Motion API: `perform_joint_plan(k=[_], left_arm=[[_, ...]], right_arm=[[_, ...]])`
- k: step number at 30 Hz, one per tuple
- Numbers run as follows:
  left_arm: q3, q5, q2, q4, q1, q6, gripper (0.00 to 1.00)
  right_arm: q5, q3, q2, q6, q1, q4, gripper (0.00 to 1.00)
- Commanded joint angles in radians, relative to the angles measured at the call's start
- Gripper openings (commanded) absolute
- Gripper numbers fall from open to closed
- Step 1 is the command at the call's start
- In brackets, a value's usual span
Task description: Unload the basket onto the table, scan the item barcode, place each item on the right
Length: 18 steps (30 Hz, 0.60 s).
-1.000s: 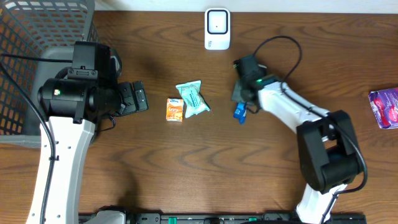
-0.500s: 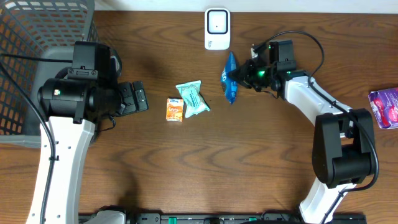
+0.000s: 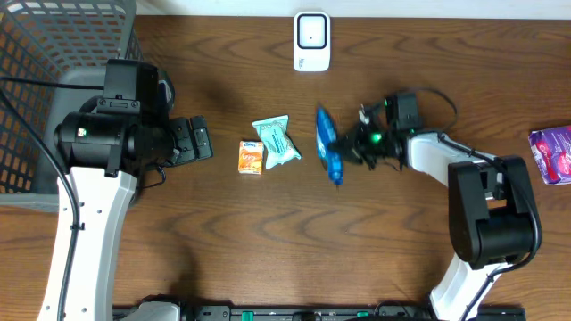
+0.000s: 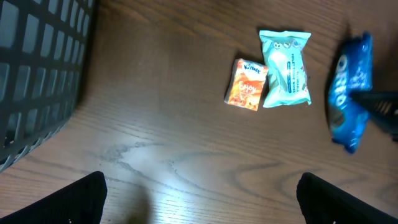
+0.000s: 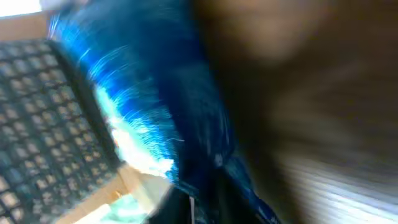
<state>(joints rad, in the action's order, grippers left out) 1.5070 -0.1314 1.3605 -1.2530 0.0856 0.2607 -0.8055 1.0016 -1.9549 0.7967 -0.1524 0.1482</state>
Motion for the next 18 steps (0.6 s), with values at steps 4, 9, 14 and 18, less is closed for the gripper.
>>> perform_joint_plan(k=[4, 9, 14, 18], left_arm=[[0.02, 0.006, -0.002, -0.003, -0.002, -0.013, 0.98], [0.02, 0.006, -0.002, -0.003, -0.002, -0.013, 0.98], [0.02, 0.006, -0.002, -0.003, -0.002, -0.013, 0.98], [0.02, 0.006, -0.002, -0.003, -0.002, -0.013, 0.98]], right_arm=[[0.14, -0.05, 0.014, -0.097, 0.118, 0.069, 0.36], [0.272, -0.013, 0.098, -0.181, 0.188, 0.195, 0.4], [0.457, 0.081, 0.222, -0.265, 0.175, 0.362, 0.46], [0.475, 0.103, 0.307, -0.289, 0.134, 0.373, 0.55]])
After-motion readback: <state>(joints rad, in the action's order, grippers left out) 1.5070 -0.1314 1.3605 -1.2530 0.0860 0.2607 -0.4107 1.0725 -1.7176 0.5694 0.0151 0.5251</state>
